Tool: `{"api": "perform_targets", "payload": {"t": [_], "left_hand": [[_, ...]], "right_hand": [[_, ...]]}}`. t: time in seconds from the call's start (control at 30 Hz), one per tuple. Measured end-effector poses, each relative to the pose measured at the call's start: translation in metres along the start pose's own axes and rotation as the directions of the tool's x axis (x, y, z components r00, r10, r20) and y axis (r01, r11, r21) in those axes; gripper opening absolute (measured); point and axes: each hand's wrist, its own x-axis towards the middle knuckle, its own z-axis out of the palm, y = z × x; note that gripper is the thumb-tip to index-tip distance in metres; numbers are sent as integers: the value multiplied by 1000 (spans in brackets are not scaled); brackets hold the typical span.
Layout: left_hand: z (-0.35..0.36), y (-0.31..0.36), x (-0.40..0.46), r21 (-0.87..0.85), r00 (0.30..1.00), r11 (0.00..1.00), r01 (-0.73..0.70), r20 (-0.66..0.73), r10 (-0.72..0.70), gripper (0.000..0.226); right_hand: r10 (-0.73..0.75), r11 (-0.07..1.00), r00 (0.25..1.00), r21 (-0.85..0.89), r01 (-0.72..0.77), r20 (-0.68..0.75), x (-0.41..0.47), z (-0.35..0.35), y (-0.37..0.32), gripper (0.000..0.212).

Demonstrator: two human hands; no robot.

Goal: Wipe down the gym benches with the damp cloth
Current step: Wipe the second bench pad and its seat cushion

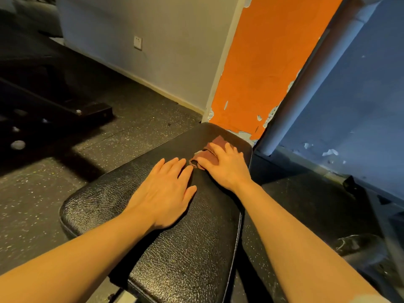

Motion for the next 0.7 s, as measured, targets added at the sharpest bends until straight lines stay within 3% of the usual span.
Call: {"api": "perform_targets", "payload": {"t": [0.13,0.27,0.4,0.6,0.7], "left_hand": [[-1,1,-1,32,998,999,-21,57,19,65],[-2,3,-2,50,997,998,-23,69,20,62],[-1,5,-1,54,997,998,-19,72,15,62],[0,5,-1,41,999,999,-24,40,22,64],[2,2,-2,31,999,999,-42,12,42,85]], "right_hand": [[-80,996,997,-27,79,-15,11,-3,19,58],[100,994,995,38,-99,-19,46,-6,54,60],[220,975,975,19,-221,39,77,-2,30,64],[16,999,996,-37,-13,86,100,8,-50,59],[-53,999,994,9,52,93,107,9,-46,56]]}}
